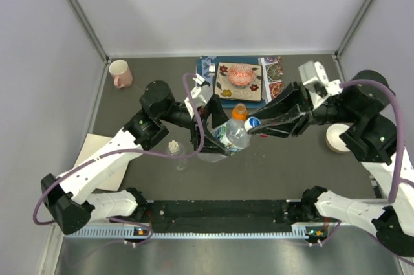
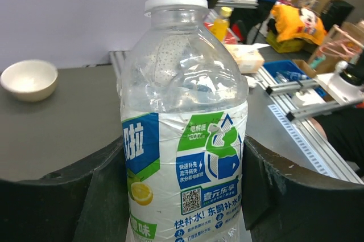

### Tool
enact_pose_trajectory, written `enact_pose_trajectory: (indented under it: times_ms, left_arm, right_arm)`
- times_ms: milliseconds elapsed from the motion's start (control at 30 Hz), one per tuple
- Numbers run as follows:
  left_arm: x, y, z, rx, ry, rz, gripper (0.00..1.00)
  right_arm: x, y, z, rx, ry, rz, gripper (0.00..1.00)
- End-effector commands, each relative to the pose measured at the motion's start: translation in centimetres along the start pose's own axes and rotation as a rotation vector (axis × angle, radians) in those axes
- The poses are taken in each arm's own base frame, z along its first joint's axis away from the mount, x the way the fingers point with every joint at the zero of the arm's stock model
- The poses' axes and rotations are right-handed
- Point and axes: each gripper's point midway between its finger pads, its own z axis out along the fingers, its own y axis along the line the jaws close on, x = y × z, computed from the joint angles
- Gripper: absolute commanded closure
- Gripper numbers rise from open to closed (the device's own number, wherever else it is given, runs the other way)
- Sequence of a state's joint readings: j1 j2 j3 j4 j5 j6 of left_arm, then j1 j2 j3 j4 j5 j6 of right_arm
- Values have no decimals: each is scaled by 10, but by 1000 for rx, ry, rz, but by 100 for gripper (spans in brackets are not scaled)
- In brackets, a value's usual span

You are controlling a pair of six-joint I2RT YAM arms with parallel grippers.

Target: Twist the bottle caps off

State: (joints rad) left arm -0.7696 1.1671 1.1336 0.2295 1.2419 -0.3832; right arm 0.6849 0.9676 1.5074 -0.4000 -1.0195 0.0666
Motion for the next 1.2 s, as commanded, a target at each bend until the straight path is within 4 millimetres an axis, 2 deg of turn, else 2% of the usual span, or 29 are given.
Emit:
enact_pose_trajectory:
  times_ms: [0,33,100,200,233,300,333,400,433,500,533,600,633,733,800,833,900,933,1167]
  left_arm:
    - [-6,30,-7,-184,-25,22,54]
    - [-3,34,-9,-212,-25,15,54]
    - [-3,36,-11,-238,-26,29,54]
    - [-2,42,-16,-306,-31,47,54]
    - [-1,43,-18,-326,-30,49,54]
    - [-5,44,-23,-378,-37,78,54]
    - [-5,45,-26,-398,-41,91,54]
    - [-14,44,-32,-447,-63,133,54]
    - [-9,44,-35,-468,-55,118,54]
    - [-16,42,-43,-526,-72,152,53]
    - [-15,43,-46,-547,-74,157,53]
    - [-21,38,-53,-586,-87,195,53]
    - [-20,40,-57,-619,-90,198,53]
    - [-24,37,-66,-671,-115,231,53]
    - [-26,35,-70,-689,-127,244,53]
    - [-24,36,-72,-698,-128,240,53]
    - [-25,35,-74,-712,-137,250,53]
    - [-24,36,-75,-718,-138,247,52]
    - [-23,31,-81,-745,-158,261,51]
  right_arm:
    - [-52,-19,-21,276,-161,-105,100]
    - [-55,-33,-31,387,-190,-100,100]
    - [-57,-46,-41,493,-218,-107,100]
    - [-37,-83,-70,764,-211,-54,100]
    - [-15,-108,-90,935,-186,-9,100]
    - [25,-127,-107,1083,-101,60,100]
    - [63,-142,-121,1200,-37,120,100]
    - [105,-148,-129,1266,29,180,100]
    - [146,-151,-133,1308,87,248,100]
    - [180,-148,-136,1326,123,310,100]
    - [213,-146,-137,1341,161,368,100]
    - [237,-139,-137,1343,176,412,100]
    - [263,-135,-136,1345,208,451,100]
    - [303,-124,-130,1333,279,499,100]
    - [320,-121,-127,1341,308,529,100]
    - [339,-118,-126,1342,362,552,100]
    - [351,-119,-121,1339,364,580,100]
    - [368,-116,-120,1333,398,613,100]
    - [420,-118,-112,1344,508,699,100]
